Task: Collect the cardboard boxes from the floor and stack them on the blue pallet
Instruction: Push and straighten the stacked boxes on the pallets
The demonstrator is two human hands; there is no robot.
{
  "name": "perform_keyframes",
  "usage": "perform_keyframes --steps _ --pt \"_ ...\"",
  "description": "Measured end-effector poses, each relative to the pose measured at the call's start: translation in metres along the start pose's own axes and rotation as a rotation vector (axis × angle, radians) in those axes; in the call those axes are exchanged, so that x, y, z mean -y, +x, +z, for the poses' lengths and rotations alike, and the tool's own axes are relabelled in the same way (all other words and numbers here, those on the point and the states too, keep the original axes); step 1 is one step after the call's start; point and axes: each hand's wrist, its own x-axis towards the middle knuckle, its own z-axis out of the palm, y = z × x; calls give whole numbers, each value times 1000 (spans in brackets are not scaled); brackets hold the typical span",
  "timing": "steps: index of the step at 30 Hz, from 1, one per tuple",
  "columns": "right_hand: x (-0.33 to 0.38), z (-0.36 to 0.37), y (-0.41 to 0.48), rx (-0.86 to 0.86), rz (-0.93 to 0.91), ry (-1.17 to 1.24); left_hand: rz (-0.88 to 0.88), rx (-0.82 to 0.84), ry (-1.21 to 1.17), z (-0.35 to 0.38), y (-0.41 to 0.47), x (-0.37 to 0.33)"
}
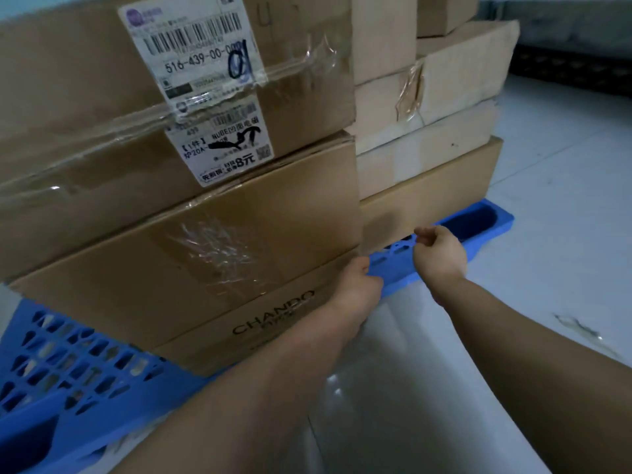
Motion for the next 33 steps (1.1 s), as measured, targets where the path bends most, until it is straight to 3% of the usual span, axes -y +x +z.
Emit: perform_keyframes --steps 5,11,17,23,29,33 --pt "-6 -5 3 -80 111 17 126 98 195 2 18 -13" --pt "-23 -32 28 -93 134 -87 182 97 192 26 42 -24" --pt "-38 -61 86 -5 183 -38 93 -69 260 71 71 -23" --pt "-52 -74 143 151 105 23 18 -294 286 117 92 -33" --pt "-51 -85 192 276 -68 120 -263 -630 -178 148 108 -57" --pt "-50 -70 199 329 -49 313 -186 -752 -62 150 105 -53"
